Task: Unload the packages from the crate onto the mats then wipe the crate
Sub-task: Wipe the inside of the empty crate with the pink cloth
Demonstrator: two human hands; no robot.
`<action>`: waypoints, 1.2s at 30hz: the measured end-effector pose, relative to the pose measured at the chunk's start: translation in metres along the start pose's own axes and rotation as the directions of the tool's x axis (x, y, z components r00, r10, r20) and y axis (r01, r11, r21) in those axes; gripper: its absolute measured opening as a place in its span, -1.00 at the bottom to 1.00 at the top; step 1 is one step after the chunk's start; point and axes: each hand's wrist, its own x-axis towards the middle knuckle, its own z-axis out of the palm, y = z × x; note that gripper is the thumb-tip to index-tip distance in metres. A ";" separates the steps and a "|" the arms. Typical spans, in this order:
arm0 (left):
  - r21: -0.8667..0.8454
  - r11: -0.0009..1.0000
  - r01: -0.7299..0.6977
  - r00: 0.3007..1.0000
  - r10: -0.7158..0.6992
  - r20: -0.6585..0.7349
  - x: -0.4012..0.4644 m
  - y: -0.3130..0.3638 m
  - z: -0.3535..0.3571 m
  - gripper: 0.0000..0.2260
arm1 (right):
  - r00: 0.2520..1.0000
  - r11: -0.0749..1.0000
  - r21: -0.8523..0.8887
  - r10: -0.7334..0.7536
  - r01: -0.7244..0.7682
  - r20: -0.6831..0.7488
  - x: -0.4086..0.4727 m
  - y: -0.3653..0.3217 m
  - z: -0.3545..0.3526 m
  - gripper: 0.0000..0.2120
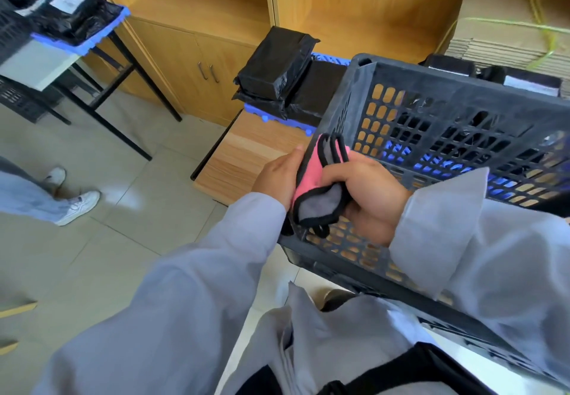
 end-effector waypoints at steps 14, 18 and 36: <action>-0.030 0.939 0.342 0.932 -0.335 0.139 0.008 0.017 0.003 -0.36 | 0.852 0.816 -0.261 0.455 -0.515 -0.260 0.113 0.081 -0.083 -0.85; 0.048 0.918 0.393 0.918 -0.395 0.030 0.010 0.044 0.015 -0.31 | 0.877 0.787 -0.391 0.407 -0.478 -0.255 0.133 0.102 -0.067 -0.88; 0.295 0.907 0.299 0.952 -0.261 -0.162 0.019 0.037 0.029 -0.41 | 0.957 0.941 -0.176 0.285 -0.289 -0.052 0.115 0.070 -0.059 -0.67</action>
